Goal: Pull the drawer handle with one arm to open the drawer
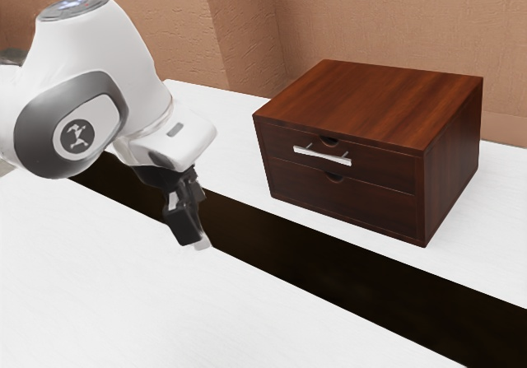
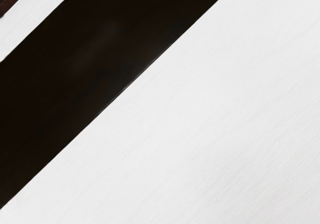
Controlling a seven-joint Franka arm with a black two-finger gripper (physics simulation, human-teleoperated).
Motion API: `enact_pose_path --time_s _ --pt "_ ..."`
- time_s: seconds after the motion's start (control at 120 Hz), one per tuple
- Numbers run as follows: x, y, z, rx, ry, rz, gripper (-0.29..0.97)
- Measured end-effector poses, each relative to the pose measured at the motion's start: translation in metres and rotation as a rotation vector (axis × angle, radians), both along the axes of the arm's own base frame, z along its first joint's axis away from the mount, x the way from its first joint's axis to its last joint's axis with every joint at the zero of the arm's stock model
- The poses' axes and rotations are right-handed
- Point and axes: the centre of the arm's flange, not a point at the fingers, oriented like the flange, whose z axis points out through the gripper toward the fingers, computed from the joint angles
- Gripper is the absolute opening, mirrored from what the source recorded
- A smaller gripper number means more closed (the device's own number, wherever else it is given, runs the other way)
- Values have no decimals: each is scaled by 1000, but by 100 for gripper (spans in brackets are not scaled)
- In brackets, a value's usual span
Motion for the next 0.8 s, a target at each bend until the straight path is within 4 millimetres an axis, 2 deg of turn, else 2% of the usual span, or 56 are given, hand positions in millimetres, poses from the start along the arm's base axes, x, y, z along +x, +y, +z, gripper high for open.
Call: enact_pose_path --time_s 0.108,0.208,0.342,0.533,0.683,0.8 --pt "17 4 -2 60 -107 -149 68" --pt "54 9 -15 64 -168 -268 68" --pt "90 7 -9 80 -249 -405 68" --pt "137 -2 -40 72 -257 -570 68" --pt "156 1 -54 94 -247 -653 68" --pt "168 9 -54 108 -256 -691 68"
